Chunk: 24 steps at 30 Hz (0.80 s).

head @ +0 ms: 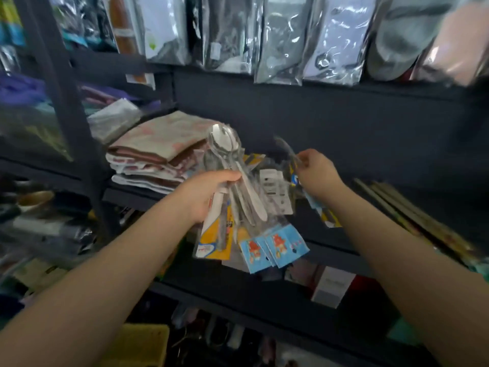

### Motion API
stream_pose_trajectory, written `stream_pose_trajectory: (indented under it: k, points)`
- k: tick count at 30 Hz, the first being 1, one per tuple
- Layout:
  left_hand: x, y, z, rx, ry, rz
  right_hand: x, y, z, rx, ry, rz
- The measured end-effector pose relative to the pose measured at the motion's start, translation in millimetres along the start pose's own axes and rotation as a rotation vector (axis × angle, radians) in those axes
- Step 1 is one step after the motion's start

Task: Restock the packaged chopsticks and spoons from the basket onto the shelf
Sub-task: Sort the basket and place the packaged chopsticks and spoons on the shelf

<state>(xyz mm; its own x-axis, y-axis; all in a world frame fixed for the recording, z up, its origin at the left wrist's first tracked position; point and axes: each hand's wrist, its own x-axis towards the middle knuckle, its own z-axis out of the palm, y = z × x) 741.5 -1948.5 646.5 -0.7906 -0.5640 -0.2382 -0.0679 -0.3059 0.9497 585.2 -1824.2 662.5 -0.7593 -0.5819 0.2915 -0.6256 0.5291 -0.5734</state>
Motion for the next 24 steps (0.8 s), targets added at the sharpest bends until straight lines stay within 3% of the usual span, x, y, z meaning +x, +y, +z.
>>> stream_pose_trajectory:
  k: [3,6,8,14,18,21,24]
  points:
    - [28.4,9.6,12.0,0.014,-0.017,-0.051,26.4,12.8,21.6,-0.111,-0.169,-0.088]
    - [59.1,17.2,15.5,0.071,-0.004,-0.084,40.5,27.6,45.8,-0.243,-0.492,-0.108]
    - [76.3,23.2,15.8,0.16,0.01,-0.087,45.0,35.1,51.5,-0.393,-0.568,-0.137]
    - [135.8,44.5,15.2,0.53,0.071,0.009,64.8,47.5,57.4,-0.565,-0.475,-0.097]
    - [172.6,49.6,17.3,0.744,0.067,0.154,86.6,50.2,57.2,-0.495,-0.351,-0.033]
    - [216.9,38.0,14.0,0.857,0.024,0.279,80.5,36.1,55.3,-0.331,-0.314,-0.137]
    - [212.9,34.0,24.5,1.018,-0.017,0.365,65.6,25.7,57.7,-0.448,-0.418,-0.331]
